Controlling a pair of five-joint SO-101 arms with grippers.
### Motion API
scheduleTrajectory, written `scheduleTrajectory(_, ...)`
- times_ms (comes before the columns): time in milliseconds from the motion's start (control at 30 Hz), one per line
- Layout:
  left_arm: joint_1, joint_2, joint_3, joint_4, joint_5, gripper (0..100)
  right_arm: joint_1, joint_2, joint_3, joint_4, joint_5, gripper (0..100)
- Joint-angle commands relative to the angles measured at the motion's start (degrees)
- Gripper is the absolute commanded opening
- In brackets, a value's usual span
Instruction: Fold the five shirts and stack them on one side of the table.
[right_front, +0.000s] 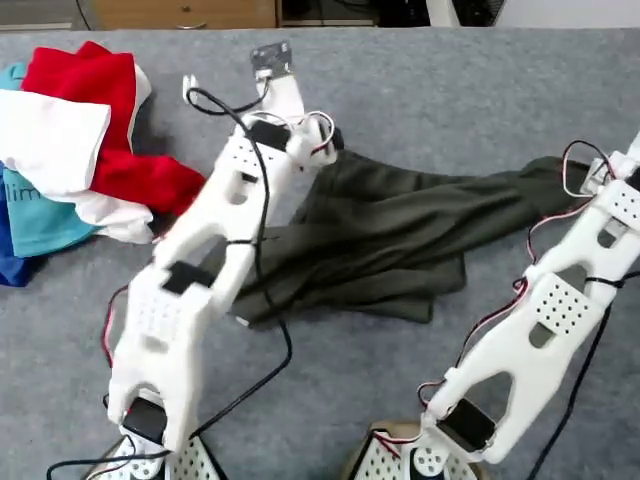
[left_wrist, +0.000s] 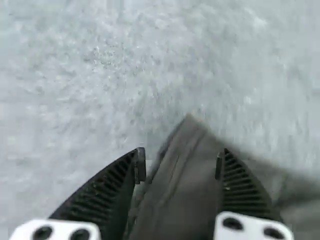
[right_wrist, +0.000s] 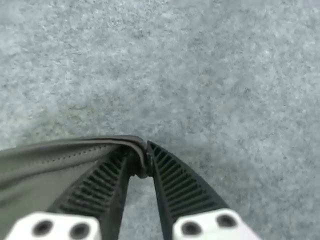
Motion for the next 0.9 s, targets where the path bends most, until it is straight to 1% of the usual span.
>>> scheduleTrajectory(0, 2.11, 9.27, -15.30, -1.67, 8.35, 23, -1.01, -1.19, -3.65, 0.62, 0.70, 0.2)
scheduleTrajectory(133, 4.22, 20.70, -30.15, -1.58, 8.88, 23, -1.01, -1.19, -3.65, 0.62, 0.70, 0.2)
scheduleTrajectory(233, 4.75, 27.21, -39.74, 1.14, 8.88, 19, -1.01, -1.19, -3.65, 0.62, 0.70, 0.2)
scheduleTrajectory(400, 3.52, 35.03, -51.16, 4.84, 8.79, 17, -1.01, -1.19, -3.65, 0.62, 0.70, 0.2)
scheduleTrajectory(533, 1.85, 37.14, -54.51, 5.80, 9.14, 17, -1.01, -1.19, -3.65, 0.62, 0.70, 0.2)
scheduleTrajectory(633, 1.85, 37.14, -52.92, 5.98, 9.05, 17, -1.01, -1.19, -3.65, 0.62, 0.70, 0.2)
scheduleTrajectory(700, 2.81, 37.05, -52.75, 9.67, 7.82, 17, -0.92, -1.19, -3.65, 0.62, 0.70, 0.2)
scheduleTrajectory(767, 3.34, 37.05, -54.68, 13.27, 4.75, 17, -0.84, -1.19, -3.65, 0.62, 0.70, 0.2)
scheduleTrajectory(867, 3.34, 37.05, -55.47, 16.62, 3.96, 17, -0.75, -1.19, -3.65, 0.62, 0.70, 0.2)
